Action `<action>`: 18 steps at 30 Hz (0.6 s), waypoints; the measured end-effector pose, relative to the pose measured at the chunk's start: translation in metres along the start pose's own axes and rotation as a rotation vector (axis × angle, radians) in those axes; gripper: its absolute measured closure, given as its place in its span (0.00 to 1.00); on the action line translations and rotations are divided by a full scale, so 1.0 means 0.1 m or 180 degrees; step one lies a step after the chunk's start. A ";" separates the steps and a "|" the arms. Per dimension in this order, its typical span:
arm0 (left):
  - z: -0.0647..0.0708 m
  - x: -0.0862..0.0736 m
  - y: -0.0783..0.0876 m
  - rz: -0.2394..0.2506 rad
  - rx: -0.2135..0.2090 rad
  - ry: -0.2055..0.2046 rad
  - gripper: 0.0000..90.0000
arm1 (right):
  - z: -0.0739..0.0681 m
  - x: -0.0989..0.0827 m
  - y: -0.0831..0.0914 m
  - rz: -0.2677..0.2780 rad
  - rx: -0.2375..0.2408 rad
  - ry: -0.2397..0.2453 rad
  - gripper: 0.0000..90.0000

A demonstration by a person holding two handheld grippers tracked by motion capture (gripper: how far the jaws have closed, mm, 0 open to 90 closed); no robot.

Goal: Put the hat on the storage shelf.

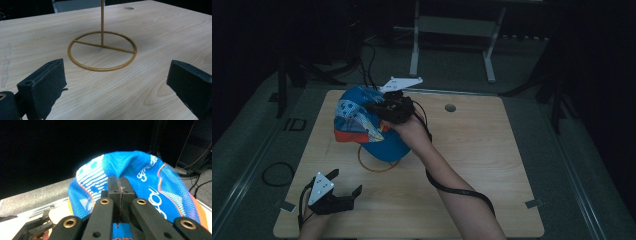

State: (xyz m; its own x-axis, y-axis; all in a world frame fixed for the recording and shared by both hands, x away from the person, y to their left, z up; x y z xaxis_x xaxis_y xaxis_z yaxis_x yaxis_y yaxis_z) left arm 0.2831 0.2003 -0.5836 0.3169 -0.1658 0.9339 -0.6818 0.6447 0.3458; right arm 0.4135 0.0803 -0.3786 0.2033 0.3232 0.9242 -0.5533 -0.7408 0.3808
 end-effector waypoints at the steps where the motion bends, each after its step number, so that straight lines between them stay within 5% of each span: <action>1: 0.00 0.00 0.00 -0.0011 0.0001 0.0005 0.03 | 0.01 -0.02 0.01 0.0003 -0.0004 -0.0010 1.00; 18: 0.01 -0.03 -0.04 -0.0040 -0.0011 0.0029 0.03 | -0.04 -0.30 0.12 -0.0030 0.0002 0.0018 1.00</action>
State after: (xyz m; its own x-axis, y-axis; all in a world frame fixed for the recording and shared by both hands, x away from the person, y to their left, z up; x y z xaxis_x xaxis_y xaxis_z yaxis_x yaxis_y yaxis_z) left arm 0.2839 0.1974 -0.5877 0.3314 -0.1672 0.9286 -0.6754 0.6451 0.3572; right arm 0.3980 0.0641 -0.4015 0.2040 0.3335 0.9204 -0.5510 -0.7380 0.3895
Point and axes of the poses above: each handheld gripper's, and its own axes: y roughly backward along the jaws, x roughly out of its top, z roughly to its right, the point moved 8 cm from there along -y, roughly forward along the jaws, and after that the axes turned 14 degrees about -x, right-handed, at the moved point
